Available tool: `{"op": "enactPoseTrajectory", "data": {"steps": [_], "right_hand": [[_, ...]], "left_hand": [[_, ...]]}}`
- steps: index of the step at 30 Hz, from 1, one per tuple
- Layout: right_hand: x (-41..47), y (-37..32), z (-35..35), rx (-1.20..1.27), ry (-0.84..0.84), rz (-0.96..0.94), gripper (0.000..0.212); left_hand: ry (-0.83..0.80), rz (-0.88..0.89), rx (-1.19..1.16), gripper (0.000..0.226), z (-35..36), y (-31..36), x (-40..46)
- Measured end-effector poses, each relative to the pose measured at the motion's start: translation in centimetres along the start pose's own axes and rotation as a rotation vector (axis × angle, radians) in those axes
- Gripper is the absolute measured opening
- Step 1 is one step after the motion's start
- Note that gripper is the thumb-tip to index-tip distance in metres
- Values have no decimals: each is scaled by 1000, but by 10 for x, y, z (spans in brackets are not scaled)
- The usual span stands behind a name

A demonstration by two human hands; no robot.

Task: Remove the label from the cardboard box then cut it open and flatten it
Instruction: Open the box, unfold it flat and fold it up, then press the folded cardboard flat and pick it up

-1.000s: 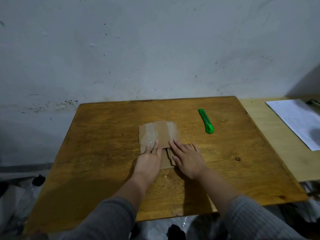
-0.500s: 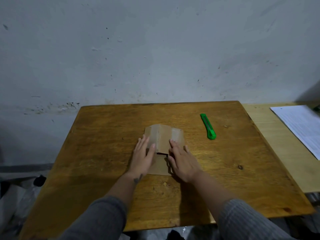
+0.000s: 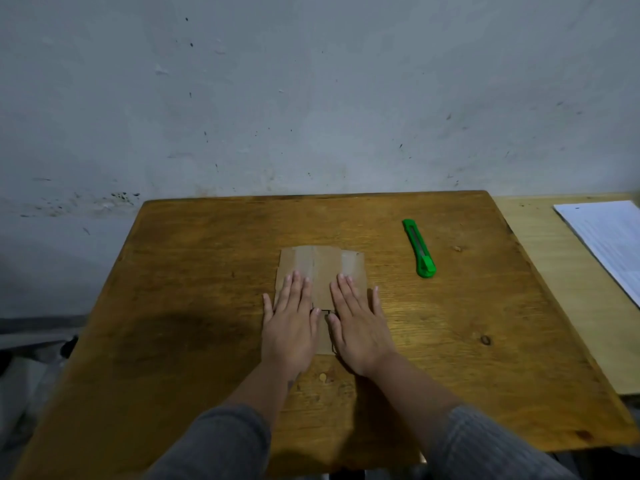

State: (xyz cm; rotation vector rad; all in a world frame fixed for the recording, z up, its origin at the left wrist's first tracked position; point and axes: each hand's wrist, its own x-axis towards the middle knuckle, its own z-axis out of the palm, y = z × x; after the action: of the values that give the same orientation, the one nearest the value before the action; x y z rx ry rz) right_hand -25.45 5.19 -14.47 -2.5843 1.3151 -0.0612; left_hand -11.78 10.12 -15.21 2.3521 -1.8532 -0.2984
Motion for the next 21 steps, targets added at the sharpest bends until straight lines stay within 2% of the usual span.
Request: {"op": "enactPoseTrajectory", "data": {"steps": [9,13,15,17,21], "right_hand": [[5,-1,7,49,31,-10,70],[4,-1,3,122,15,11,63],[1,-4,4,146,60,78,59],[-4,-12,4,143,95,228,55],[0,-33,-5,297,25,473,49]], "left_hand": [[35,8,11,67,3,1,3],[58,-28,-2,63,3,1,2],[82,-142,-99,54,-1,2,2],[58,-258,-213,44,-6,3,2],[11,-352,-410,44,-17,7,0]]}}
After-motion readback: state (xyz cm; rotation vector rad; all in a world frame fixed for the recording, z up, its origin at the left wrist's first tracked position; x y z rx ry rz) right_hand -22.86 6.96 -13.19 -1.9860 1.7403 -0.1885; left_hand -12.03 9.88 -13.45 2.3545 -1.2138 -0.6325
